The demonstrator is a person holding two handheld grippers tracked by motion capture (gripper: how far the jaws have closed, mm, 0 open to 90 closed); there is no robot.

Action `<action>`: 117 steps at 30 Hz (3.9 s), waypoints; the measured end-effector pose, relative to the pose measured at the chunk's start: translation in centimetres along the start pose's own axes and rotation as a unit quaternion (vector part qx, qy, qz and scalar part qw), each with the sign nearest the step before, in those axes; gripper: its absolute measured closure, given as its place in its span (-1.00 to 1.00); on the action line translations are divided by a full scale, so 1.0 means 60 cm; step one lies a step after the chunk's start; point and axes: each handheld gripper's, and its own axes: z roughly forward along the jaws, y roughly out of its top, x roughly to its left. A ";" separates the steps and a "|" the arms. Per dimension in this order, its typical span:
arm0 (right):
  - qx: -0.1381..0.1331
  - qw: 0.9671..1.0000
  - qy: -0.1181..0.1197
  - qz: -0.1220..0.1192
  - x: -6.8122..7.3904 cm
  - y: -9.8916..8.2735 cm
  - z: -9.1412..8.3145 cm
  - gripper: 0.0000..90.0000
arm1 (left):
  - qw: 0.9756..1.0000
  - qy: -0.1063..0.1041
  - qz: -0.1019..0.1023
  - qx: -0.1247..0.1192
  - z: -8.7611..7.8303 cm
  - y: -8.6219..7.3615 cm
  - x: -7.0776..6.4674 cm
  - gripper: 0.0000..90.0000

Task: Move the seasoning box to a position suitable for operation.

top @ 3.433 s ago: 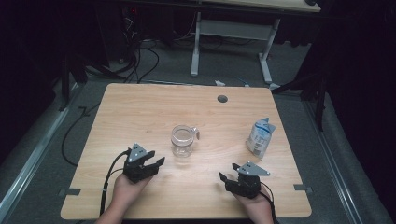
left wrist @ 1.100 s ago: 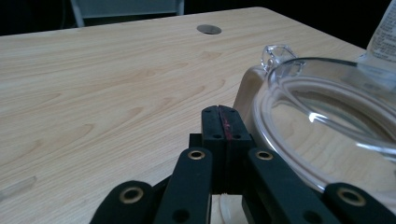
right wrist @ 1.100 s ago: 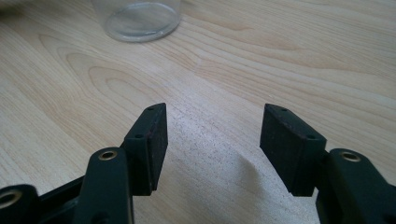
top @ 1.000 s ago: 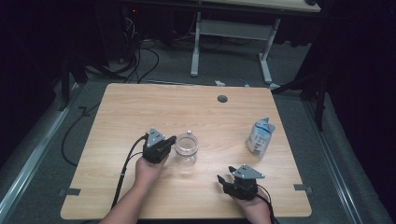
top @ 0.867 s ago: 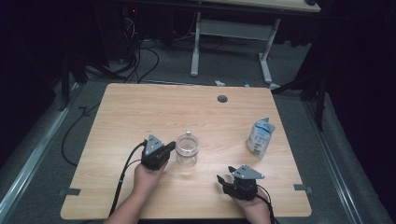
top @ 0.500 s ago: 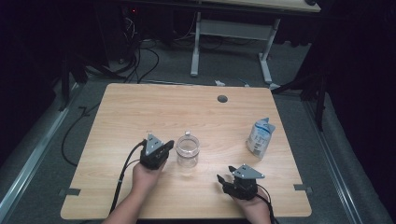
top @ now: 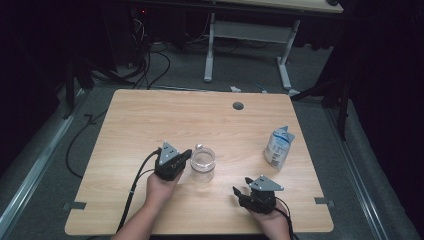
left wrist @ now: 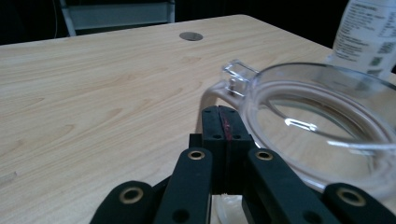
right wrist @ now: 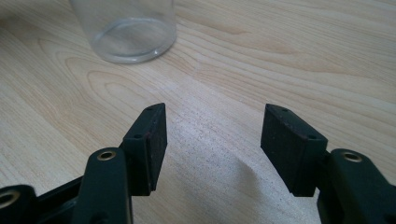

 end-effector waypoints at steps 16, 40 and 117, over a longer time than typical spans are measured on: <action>0.001 1.000 -0.002 -0.004 -0.001 -0.001 0.002 -0.10 | 1.000 -0.005 0.008 0.015 -0.042 -0.028 -0.037 0.89; -0.030 0.999 -0.014 0.014 -0.005 0.060 0.035 0.11 | 0.999 -0.006 0.010 0.033 -0.061 0.001 0.012 0.26; -0.070 0.997 0.001 -0.026 0.037 0.078 0.016 0.62 | 0.999 -0.024 0.034 0.002 0.011 0.061 -0.010 1.00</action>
